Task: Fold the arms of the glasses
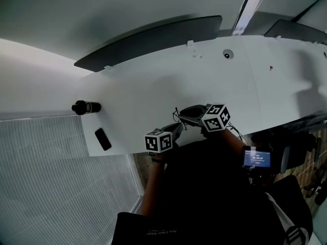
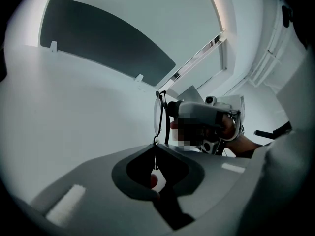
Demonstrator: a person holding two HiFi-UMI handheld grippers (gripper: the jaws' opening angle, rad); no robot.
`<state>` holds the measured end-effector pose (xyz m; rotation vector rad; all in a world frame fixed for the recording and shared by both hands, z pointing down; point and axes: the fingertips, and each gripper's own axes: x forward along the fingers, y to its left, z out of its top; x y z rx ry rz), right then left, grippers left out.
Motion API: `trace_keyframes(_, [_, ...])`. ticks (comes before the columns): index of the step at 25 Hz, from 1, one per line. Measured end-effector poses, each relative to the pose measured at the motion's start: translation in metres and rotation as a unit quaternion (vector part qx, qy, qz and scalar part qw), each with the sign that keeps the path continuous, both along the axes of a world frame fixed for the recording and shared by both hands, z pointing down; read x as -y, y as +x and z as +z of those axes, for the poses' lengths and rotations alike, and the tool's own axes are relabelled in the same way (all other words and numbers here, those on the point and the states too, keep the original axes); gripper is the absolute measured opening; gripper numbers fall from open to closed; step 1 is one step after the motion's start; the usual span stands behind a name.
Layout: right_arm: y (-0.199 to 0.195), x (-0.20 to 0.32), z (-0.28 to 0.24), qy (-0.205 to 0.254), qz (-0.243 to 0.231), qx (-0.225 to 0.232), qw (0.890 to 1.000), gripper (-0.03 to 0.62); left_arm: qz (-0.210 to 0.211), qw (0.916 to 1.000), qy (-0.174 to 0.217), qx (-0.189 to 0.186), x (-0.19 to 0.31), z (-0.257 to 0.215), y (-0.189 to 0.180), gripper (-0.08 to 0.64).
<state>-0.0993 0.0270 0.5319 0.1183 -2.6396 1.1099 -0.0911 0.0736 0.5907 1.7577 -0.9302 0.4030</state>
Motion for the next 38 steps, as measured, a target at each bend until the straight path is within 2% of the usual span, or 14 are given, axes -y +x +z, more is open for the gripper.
trace_keyframes(4, [0.001,0.004,0.002,0.009,0.006,-0.01,1.0,0.072,0.023,0.9994,0.011,0.025,0.001,0.0,0.006,0.02])
trace_keyframes(13, [0.004,0.008,-0.002,-0.021,0.02,0.014,0.999,0.029,0.009,0.9999,0.01,0.009,0.005,-0.002,0.009,0.021])
trace_keyframes(19, [0.007,0.006,-0.004,-0.017,0.014,0.018,1.0,0.006,-0.009,0.9999,0.008,-0.011,0.006,-0.003,0.006,0.021])
trace_keyframes(26, [0.007,0.013,-0.006,-0.08,0.043,0.045,0.995,0.009,0.022,0.9978,0.032,0.054,0.008,-0.002,0.003,0.021])
trace_keyframes(33, [0.008,0.012,0.001,-0.086,0.047,0.023,0.995,0.012,0.012,0.9978,0.034,0.056,0.006,0.0,0.005,0.021])
trace_keyframes(38, [0.012,0.011,0.01,-0.103,0.05,0.013,0.993,0.06,0.022,0.9964,0.039,0.072,0.005,0.003,0.004,0.021])
